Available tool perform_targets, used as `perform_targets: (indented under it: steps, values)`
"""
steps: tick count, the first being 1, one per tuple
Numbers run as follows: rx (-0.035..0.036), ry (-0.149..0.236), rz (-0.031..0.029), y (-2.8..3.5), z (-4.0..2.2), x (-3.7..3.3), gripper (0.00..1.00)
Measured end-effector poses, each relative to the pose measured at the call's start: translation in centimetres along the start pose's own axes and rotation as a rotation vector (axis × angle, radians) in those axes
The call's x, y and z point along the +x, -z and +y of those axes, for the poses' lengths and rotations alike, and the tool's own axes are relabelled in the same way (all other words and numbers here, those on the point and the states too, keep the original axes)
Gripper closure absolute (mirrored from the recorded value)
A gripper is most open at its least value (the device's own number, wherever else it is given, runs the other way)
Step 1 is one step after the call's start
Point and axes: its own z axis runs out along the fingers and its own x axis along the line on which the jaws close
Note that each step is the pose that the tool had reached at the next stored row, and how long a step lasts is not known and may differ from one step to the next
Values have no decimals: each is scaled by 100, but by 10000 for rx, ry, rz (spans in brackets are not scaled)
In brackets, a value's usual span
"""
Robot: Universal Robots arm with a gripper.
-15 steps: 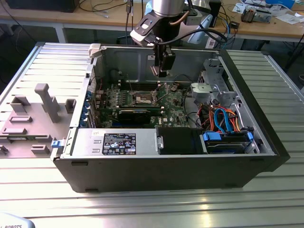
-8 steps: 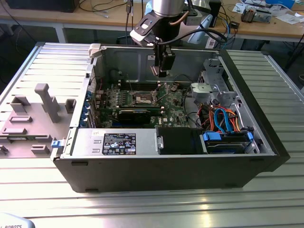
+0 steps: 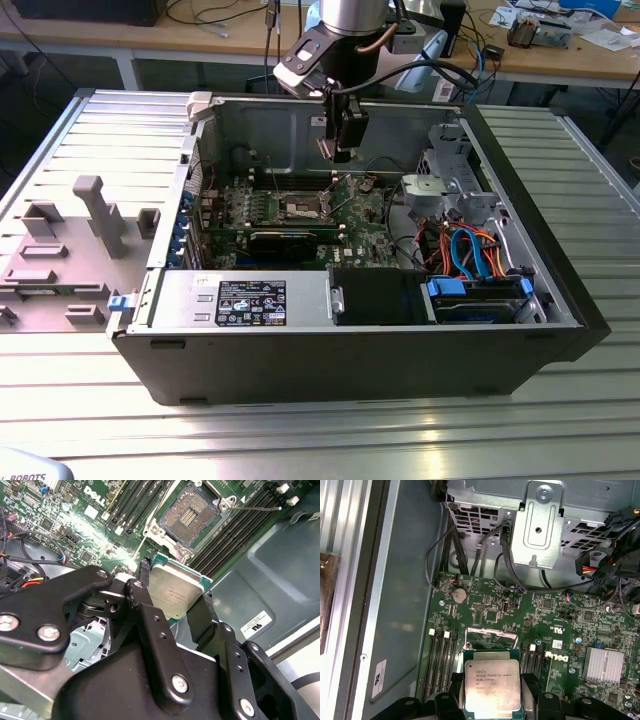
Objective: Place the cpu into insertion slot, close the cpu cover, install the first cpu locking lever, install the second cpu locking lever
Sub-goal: 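Place the cpu into insertion slot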
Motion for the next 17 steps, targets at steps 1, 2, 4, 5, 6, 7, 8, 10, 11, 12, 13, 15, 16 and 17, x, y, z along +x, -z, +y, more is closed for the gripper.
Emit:
perform_targets:
  steps: [1,2,4,5,6,7,8,10,11,12,13,15,16,17]
  values:
    - [-1,-7,0,0,0,0,46]
    - [-1,-20,0,0,0,0,46]
    - [-2,-57,0,-1,0,0,46]
    - [-2,-66,0,-1,0,0,46]
    - [-1,-73,0,-1,0,0,46]
    - [-2,-85,-1,-1,0,0,46]
    - [-2,-93,-1,-1,0,0,46]
    - [-3,-109,-1,-1,0,0,46]
    - [-3,-117,-2,-1,0,0,46]
    - [-3,-127,-1,-2,0,0,46]
    - [-3,-135,-2,-1,0,0,46]
    - [-4,-158,-2,-2,0,0,46]
    - [-4,-170,-2,-2,0,0,46]
    - [-4,-185,-2,-2,0,0,46]
